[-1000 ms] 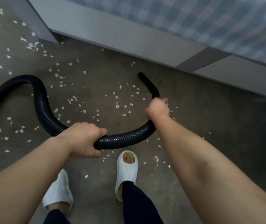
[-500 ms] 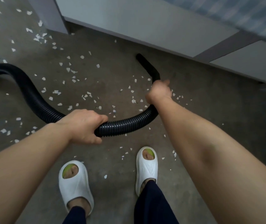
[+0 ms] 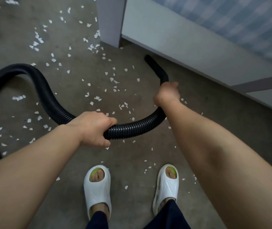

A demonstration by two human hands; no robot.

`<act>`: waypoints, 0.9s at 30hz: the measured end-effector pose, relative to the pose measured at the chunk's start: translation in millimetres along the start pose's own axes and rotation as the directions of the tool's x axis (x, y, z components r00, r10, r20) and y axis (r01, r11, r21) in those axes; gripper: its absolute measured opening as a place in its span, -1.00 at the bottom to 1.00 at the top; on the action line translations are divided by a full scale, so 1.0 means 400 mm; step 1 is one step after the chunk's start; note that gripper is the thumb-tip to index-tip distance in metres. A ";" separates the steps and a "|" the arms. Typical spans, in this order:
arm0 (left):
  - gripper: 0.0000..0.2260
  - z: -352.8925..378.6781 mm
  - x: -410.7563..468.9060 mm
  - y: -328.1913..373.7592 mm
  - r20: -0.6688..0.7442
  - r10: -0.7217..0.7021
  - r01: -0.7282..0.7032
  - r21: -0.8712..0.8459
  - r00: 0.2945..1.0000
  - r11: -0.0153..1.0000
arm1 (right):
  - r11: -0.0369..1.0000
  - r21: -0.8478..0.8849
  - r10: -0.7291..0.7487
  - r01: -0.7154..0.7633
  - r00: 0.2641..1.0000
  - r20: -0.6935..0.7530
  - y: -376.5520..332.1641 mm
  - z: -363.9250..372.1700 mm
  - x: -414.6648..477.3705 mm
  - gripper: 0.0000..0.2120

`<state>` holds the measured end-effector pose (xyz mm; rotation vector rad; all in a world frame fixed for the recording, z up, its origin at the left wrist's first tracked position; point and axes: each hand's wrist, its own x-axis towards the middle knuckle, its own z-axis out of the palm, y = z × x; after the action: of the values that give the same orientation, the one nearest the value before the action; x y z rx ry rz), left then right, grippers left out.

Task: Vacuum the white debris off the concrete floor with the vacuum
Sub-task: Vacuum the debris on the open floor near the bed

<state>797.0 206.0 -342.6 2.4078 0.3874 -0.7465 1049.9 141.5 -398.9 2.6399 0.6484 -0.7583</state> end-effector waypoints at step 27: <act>-0.71 0.002 -0.137 0.068 0.135 0.041 -0.039 -0.021 0.990 0.999 | 0.967 -0.164 -0.179 0.195 0.978 0.105 0.022 0.011 -0.194 -0.43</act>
<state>764.2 178.8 -298.6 2.3250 0.2887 -0.8790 993.9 106.3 -357.4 2.3960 0.9052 -0.8267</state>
